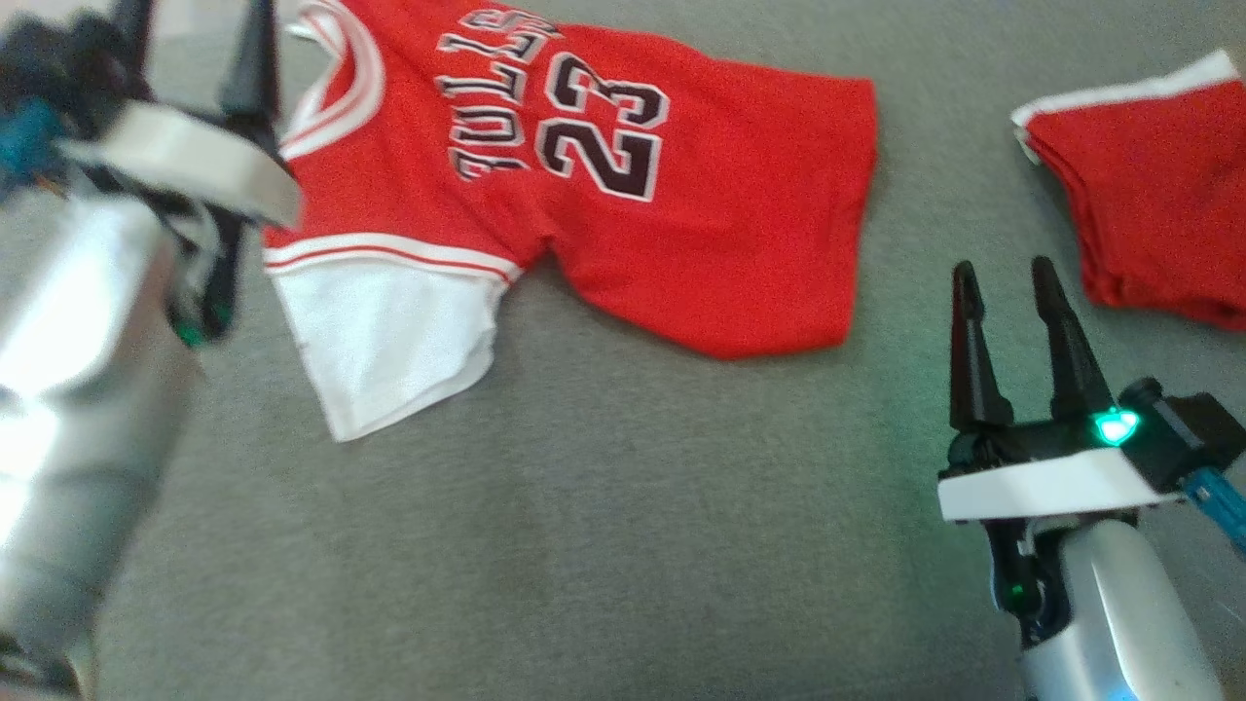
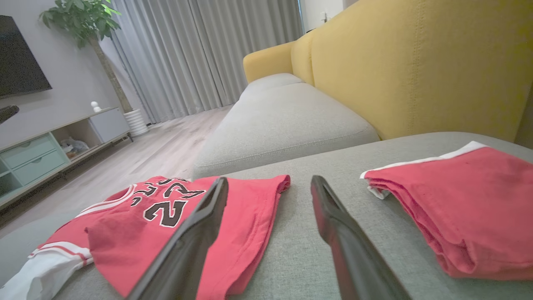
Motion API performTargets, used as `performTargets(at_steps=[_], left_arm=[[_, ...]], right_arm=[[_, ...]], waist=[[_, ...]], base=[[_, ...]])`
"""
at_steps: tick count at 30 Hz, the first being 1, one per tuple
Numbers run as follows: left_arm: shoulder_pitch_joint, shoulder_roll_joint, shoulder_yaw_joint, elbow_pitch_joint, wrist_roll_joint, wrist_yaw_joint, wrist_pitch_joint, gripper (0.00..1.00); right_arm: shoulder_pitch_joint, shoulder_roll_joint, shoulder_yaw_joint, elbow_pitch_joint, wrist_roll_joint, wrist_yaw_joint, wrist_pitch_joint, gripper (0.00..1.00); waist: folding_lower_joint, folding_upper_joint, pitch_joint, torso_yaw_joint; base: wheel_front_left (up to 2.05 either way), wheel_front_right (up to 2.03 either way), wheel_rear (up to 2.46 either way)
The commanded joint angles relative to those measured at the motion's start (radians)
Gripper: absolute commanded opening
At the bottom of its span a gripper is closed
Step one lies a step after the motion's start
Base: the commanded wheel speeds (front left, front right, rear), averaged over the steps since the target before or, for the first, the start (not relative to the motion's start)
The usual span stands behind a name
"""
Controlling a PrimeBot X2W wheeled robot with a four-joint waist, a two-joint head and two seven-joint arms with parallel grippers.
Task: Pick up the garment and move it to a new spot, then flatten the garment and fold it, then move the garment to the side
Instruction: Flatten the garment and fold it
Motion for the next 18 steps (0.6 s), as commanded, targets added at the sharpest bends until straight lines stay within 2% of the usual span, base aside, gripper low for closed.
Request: performTargets(at_steps=[1,5,9,14,18], left_arm=[[0.036,0.026,0.074,-0.089,0.018,0.028,-0.009,1.0],[0.253,-0.009,0.167,-0.276,0.054,0.079,-0.009,1.0],[0.449,-0.052,0.223,-0.402,0.096,0.116,-0.009,1.0],[0.642,-0.121,0.284,-0.474,0.113,0.129,-0.009,1.0],[0.71,-0.156,0.316,-0.482,0.133,0.127,-0.009,1.0]], right_arm=[[0.008,-0.003,0.01,-0.036,-0.013,0.002,-0.011,1.0],[0.029,-0.003,-0.01,-0.039,-0.036,0.002,-0.011,1.0],[0.054,-0.003,-0.013,-0.04,-0.053,0.002,-0.011,1.0],[0.081,-0.003,-0.007,-0.037,-0.052,0.002,-0.011,1.0],[0.088,-0.003,0.002,-0.035,-0.05,0.002,-0.011,1.0]], waist=[[0.0002,0.0,-0.061,0.066],[0.0002,0.0,-0.109,0.117],[0.0002,0.0,-0.144,0.15],[0.0002,0.0,-0.173,0.163],[0.0002,0.0,-0.177,0.158]], base=[[0.0,0.0,0.0],[0.0,0.0,0.0],[0.0,0.0,0.0],[0.0,0.0,0.0],[0.0,0.0,0.0]])
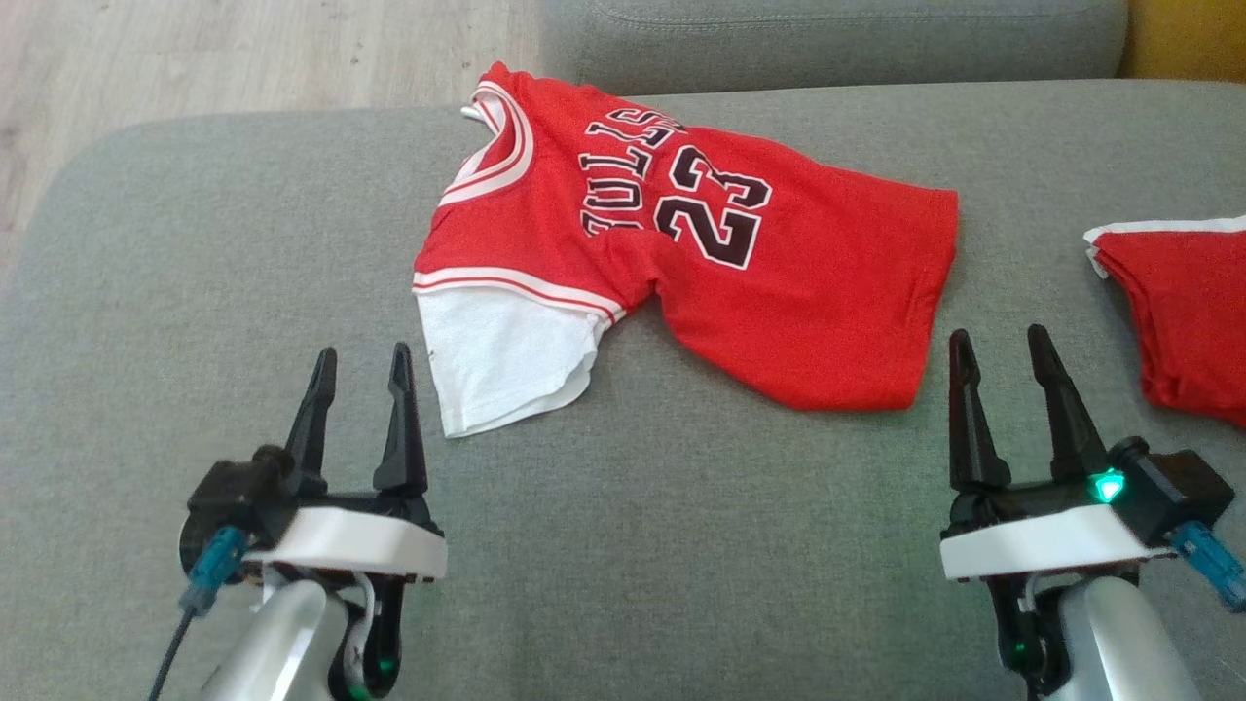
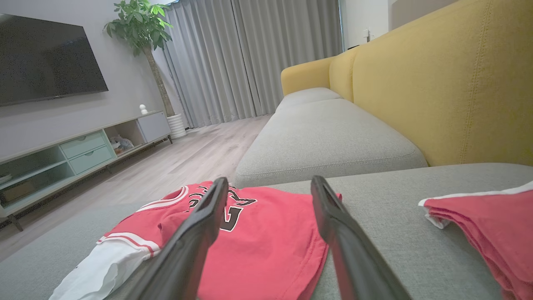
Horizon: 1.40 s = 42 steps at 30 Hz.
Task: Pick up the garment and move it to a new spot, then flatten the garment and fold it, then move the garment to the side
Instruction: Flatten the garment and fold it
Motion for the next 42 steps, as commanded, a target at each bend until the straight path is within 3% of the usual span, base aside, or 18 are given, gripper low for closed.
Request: performTargets(at_steps=[1,8,14,18,27,36,37,38,39,42], left_arm=[[-0.045,0.01,0.05,-0.035,0.011,-0.001,-0.006,1.0],[-0.037,-0.026,0.098,-0.031,0.063,-0.034,-0.006,1.0],[-0.054,-0.057,0.125,-0.032,0.099,-0.067,-0.006,1.0],[-0.063,-0.075,0.134,-0.022,0.115,-0.086,-0.006,1.0],[-0.089,-0.117,0.151,0.007,0.146,-0.123,-0.006,1.0],[-0.101,-0.147,0.166,0.024,0.174,-0.151,-0.006,1.0],[-0.103,-0.15,0.168,0.025,0.177,-0.153,-0.006,1.0],[-0.106,-0.152,0.17,0.026,0.179,-0.155,-0.006,1.0],[-0.109,-0.155,0.172,0.027,0.182,-0.157,-0.006,1.0],[-0.118,-0.163,0.177,0.027,0.188,-0.163,-0.006,1.0]], right_arm=[[-0.016,-0.003,0.025,-0.031,-0.001,0.002,-0.011,1.0],[-0.032,-0.003,0.027,-0.034,0.002,0.002,-0.011,1.0],[-0.094,-0.003,-0.012,-0.003,-0.075,0.002,-0.011,1.0],[-0.182,-0.003,-0.063,0.101,-0.095,0.002,0.036,1.0],[-0.389,-0.003,-0.188,0.407,-0.101,0.002,0.276,1.0],[-0.525,-0.003,-0.201,0.629,-0.11,0.002,0.344,1.0],[-0.539,-0.003,-0.197,0.644,-0.119,0.002,0.346,0.75],[-0.554,-0.003,-0.197,0.657,-0.134,0.002,0.346,0.18],[-0.57,-0.004,-0.199,0.665,-0.159,0.002,0.345,0.0],[-0.617,-0.018,-0.215,0.674,-0.223,0.002,0.339,0.0]], waist=[[0.0003,-0.0001,0.0,-0.003],[0.0003,-0.0001,0.018,-0.023],[0.0003,-0.0001,0.063,-0.005],[0.0003,-0.0001,0.09,0.018],[0.0003,-0.0001,0.13,0.067],[0.0003,-0.0001,0.158,0.088],[0.0003,-0.0001,0.161,0.089],[0.0003,-0.0001,0.166,0.091],[0.0003,-0.0001,0.17,0.092],[0.0003,-0.0001,0.185,0.098]], base=[[0.0,0.0,0.0],[0.0,0.0,0.0],[0.0,0.0,0.0],[0.0,0.0,0.0],[0.0,0.0,0.0],[0.0,0.0,0.0],[0.0,0.0,0.0],[0.0,0.0,0.0],[0.0,0.0,0.0],[0.0,0.0,0.0]])
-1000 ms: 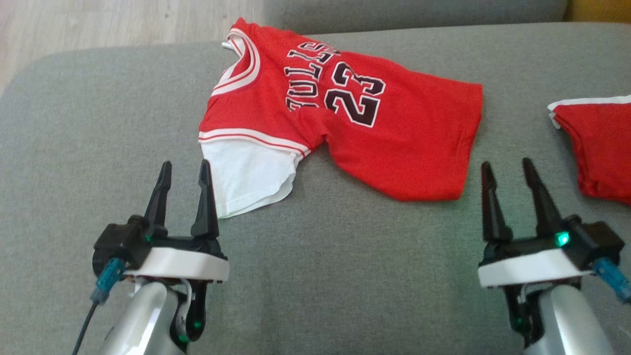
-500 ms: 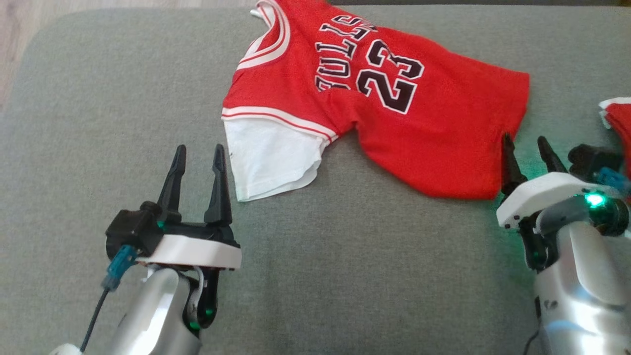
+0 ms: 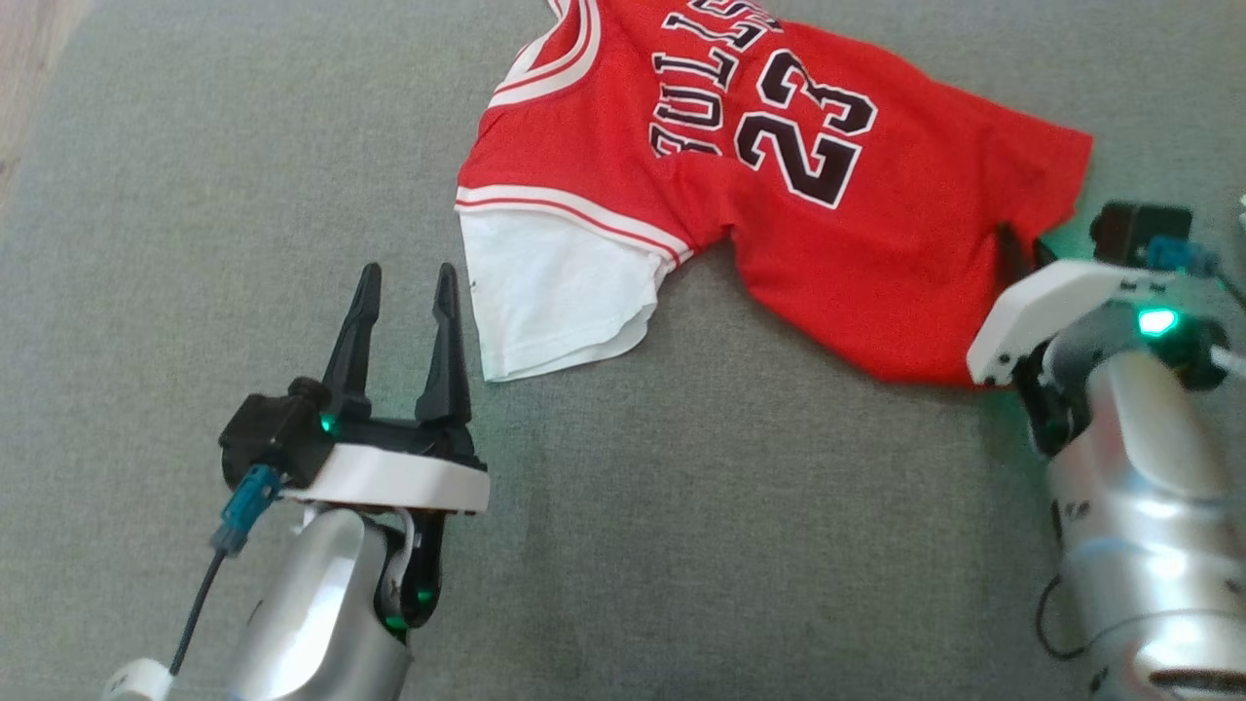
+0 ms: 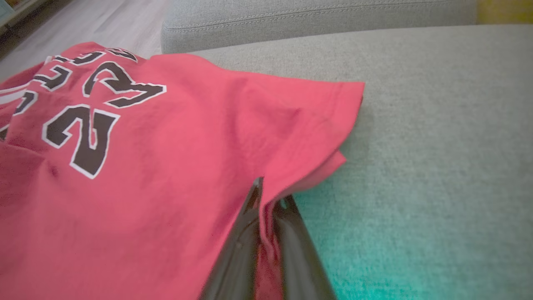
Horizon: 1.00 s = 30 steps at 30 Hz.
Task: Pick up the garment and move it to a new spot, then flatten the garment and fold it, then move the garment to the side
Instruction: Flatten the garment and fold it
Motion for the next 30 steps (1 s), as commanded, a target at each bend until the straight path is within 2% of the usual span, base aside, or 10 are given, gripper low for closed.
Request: performTargets(at_steps=[1,8,15,16,17,24,30], left_arm=[[-0.038,0.003,0.039,-0.024,0.012,-0.005,-0.006,1.0],[-0.055,-0.015,0.042,-0.023,0.021,-0.022,-0.006,1.0],[-0.064,-0.028,0.051,-0.021,0.027,-0.035,-0.006,1.0],[-0.064,-0.03,0.054,-0.021,0.028,-0.036,-0.006,1.0],[-0.064,-0.031,0.056,-0.021,0.029,-0.037,-0.006,1.0],[-0.051,-0.035,0.081,-0.028,0.038,-0.044,-0.006,1.0],[-0.024,-0.036,0.106,-0.035,0.052,-0.048,-0.006,1.0]], right_arm=[[-0.052,-0.012,0.013,-0.019,-0.03,0.002,-0.003,0.0],[-0.135,-0.083,0.035,-0.003,-0.081,0.002,-0.006,0.0],[-0.217,-0.148,0.08,0.044,-0.083,0.002,-0.03,0.0],[-0.226,-0.155,0.088,0.051,-0.084,0.002,-0.041,0.67],[-0.235,-0.16,0.091,0.06,-0.083,0.002,-0.049,1.0],[-0.241,-0.148,0.098,0.081,-0.045,0.002,-0.141,1.0],[-0.156,-0.106,0.105,0.005,0.012,0.002,-0.268,1.0]], waist=[[-0.0001,0.0,0.013,0.007],[-0.0001,0.0,0.041,0.03],[-0.0001,0.0,0.058,0.049],[-0.0001,0.0,0.058,0.049],[-0.0001,0.0,0.057,0.049],[-0.0001,0.0,0.012,0.017],[-0.0001,0.0,-0.054,-0.036]], base=[[0.0,0.0,0.0],[0.0,0.0,0.0],[0.0,0.0,0.0],[0.0,0.0,0.0],[0.0,0.0,0.0],[0.0,0.0,0.0],[0.0,0.0,0.0]])
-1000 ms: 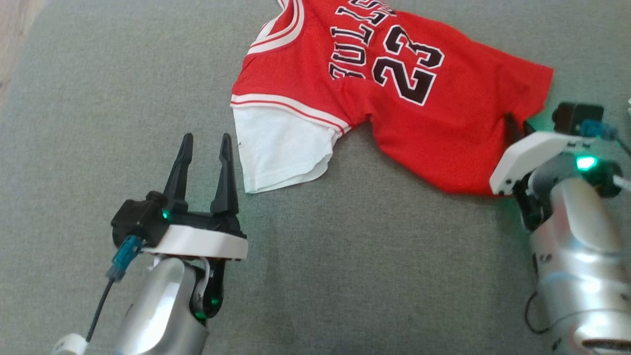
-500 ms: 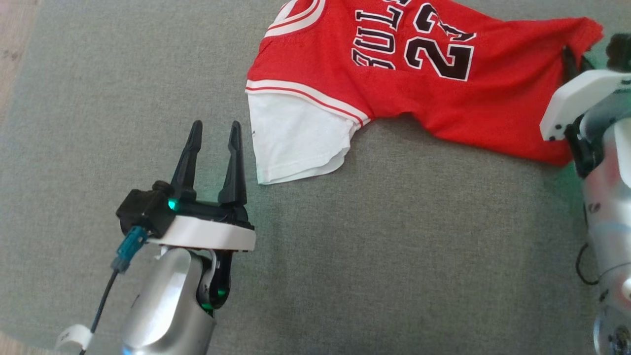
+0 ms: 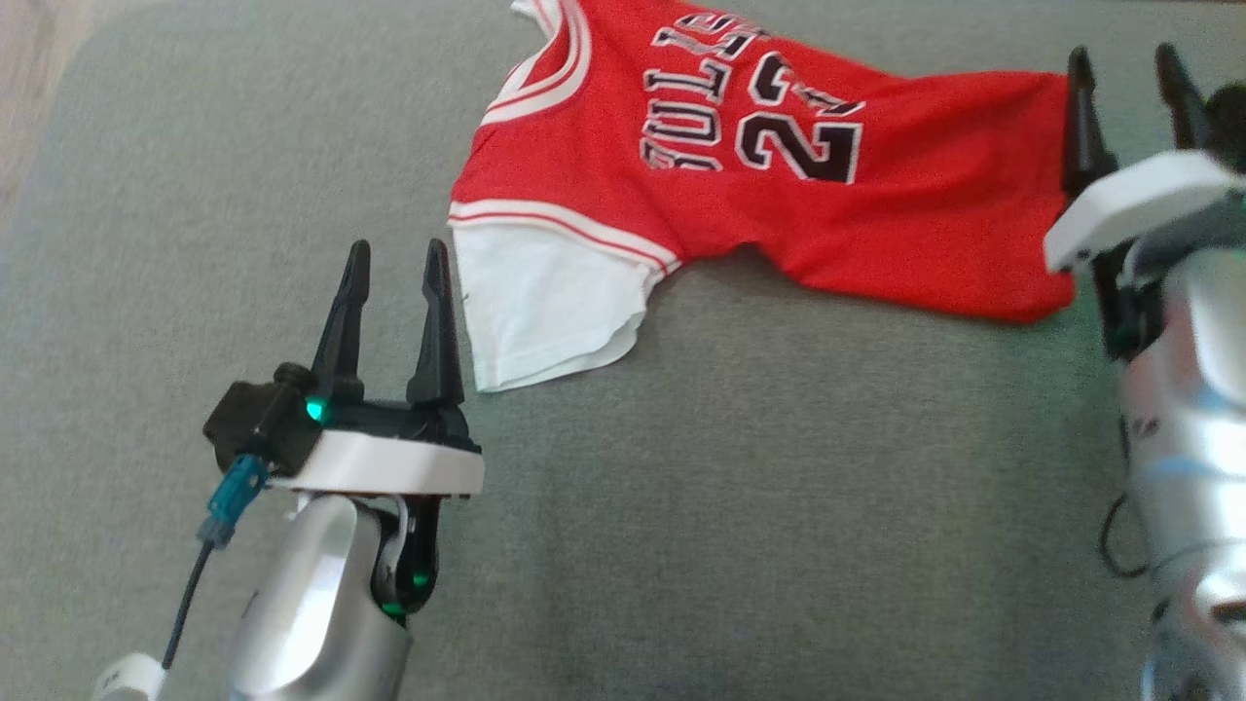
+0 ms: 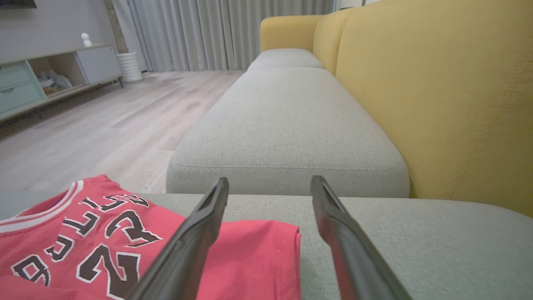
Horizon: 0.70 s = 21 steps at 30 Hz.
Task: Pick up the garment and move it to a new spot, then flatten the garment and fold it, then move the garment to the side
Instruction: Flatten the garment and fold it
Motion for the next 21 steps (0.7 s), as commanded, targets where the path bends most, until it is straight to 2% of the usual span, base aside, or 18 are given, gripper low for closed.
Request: performTargets(at_steps=[1,10,13,16,21], left_arm=[[0.0,0.007,0.04,-0.034,0.014,-0.005,-0.006,1.0],[0.055,0.007,0.067,-0.036,0.032,-0.013,-0.006,1.0],[0.074,0.006,0.075,-0.035,0.036,-0.015,-0.006,1.0],[0.097,0.006,0.08,-0.023,0.036,-0.017,-0.006,1.0],[0.119,0.006,0.088,-0.006,0.035,-0.018,-0.006,1.0]], right_arm=[[0.025,0.021,0.021,-0.051,0.01,0.002,-0.024,1.0],[0.301,0.117,0.012,-0.353,0.064,0.002,-0.083,1.0],[0.415,0.125,0.024,-0.449,0.075,0.002,-0.087,1.0],[0.522,0.126,0.06,-0.516,0.138,0.002,-0.089,1.0],[0.634,0.127,0.086,-0.565,0.184,0.002,-0.091,1.0]], waist=[[0.0001,0.0,-0.036,-0.032],[0.0001,0.0,-0.118,-0.099],[0.0001,0.0,-0.135,-0.114],[0.0001,0.0,-0.151,-0.125],[0.0001,0.0,-0.163,-0.139]], base=[[0.0,0.0,0.0],[0.0,0.0,0.0],[0.0,0.0,0.0],[0.0,0.0,0.0],[0.0,0.0,0.0]])
